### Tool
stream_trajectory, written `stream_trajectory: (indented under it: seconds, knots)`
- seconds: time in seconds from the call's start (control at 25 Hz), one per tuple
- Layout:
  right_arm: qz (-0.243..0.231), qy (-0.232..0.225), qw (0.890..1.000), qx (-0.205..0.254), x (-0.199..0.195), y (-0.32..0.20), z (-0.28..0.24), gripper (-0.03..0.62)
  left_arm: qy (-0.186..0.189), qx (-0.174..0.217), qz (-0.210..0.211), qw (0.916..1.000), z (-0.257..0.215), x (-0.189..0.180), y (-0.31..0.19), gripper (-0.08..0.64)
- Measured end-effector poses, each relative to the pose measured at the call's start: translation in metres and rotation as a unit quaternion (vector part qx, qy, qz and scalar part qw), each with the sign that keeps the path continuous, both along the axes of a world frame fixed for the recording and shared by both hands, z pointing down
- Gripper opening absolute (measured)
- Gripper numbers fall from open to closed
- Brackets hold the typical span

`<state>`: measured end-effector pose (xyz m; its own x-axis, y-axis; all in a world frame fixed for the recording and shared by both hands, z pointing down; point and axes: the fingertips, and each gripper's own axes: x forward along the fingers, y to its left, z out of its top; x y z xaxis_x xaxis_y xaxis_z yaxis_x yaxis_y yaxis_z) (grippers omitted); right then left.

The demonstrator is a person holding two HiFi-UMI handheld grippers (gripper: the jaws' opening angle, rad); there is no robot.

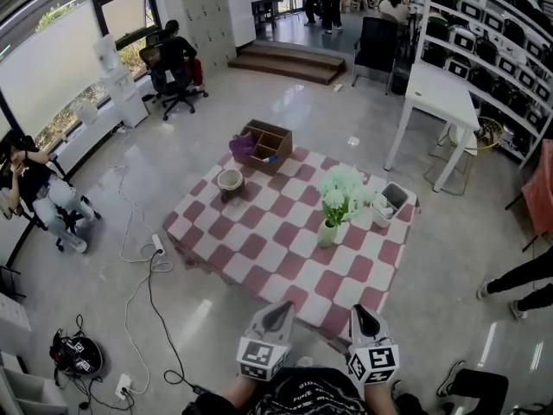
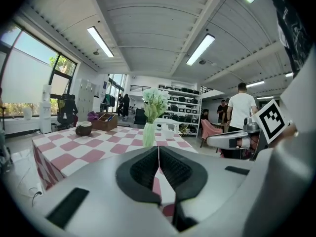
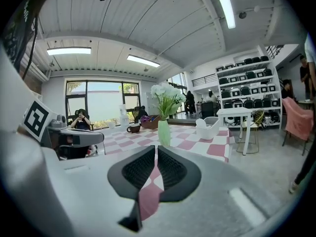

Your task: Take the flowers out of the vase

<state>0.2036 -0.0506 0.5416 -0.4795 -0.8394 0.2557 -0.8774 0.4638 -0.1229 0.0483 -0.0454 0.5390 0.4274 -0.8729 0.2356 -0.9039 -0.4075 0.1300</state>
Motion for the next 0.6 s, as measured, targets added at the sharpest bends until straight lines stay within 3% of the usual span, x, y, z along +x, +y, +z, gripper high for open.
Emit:
stream_trajectory:
  seconds: [0.4, 0.6]
  knots:
    - [0.03, -0.003, 0.999, -0.015, -0.02, -0.024, 0.004, 0.017, 0.003, -0.001, 0.017, 0.9999, 0.0, -0.029, -0.041, 0.014]
    - [0.06, -0.004, 0.998, -0.021, -0.032, -0.042, 0.003, 0.025, 0.0, 0.001, 0.048, 0.9989, -0.001, -0.043, -0.065, 0.014]
